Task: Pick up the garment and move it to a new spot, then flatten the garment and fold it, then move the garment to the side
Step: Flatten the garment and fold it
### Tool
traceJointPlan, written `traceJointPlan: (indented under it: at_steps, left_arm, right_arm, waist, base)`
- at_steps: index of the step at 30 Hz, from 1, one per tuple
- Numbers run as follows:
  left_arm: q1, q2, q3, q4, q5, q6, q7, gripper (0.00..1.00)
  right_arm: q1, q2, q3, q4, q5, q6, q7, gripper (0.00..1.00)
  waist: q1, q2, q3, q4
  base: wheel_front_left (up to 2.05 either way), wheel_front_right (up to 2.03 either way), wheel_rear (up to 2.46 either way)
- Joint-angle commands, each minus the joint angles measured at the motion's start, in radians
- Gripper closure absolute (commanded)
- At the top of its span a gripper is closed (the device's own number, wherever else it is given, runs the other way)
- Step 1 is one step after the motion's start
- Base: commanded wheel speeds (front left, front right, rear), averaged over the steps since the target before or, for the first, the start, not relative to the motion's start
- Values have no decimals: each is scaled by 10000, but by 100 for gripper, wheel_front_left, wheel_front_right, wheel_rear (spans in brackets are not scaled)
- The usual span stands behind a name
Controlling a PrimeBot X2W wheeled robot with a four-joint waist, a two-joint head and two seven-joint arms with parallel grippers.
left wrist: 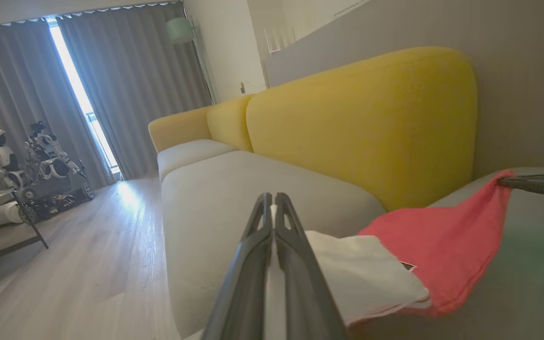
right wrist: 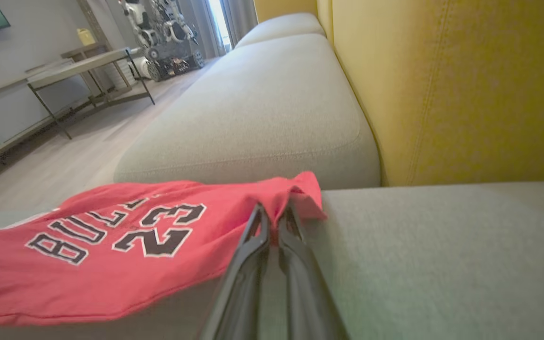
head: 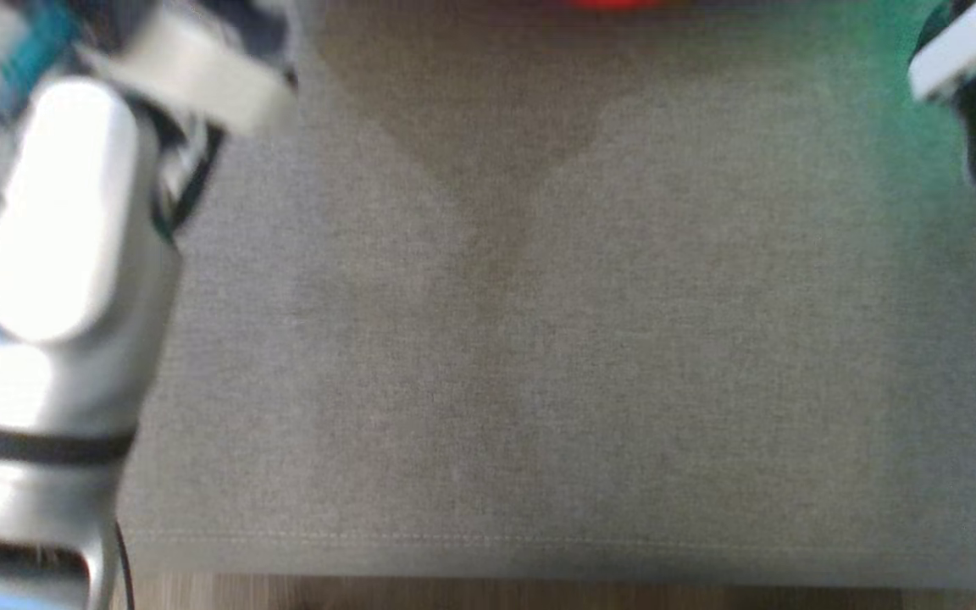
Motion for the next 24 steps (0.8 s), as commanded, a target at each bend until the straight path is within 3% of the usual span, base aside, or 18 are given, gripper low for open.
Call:
traceJointPlan:
  at_steps: [1, 8, 24]
  left_arm:
    - [282, 532, 183, -533, -173, 15, -37, 100]
    - [2374, 1053, -278, -710, -643, 15, -37, 100]
    - [4924, 2759, -2083, 9, -2580, 14, -37, 100]
  right_arm:
    - [355, -109, 286, -172, 275, -7, 114, 100]
    - [1870, -598, 2015, -106, 798, -7, 1074, 100]
    - [4007, -1502, 4092, -524, 2832, -7, 3581, 100]
  waist:
    - [0, 0, -546, 61]
    - [0, 0, -1685, 107]
    - [0, 0, -3819, 262]
  base:
    - [0, 0, 0]
    - [0, 0, 0]
    - [0, 0, 0]
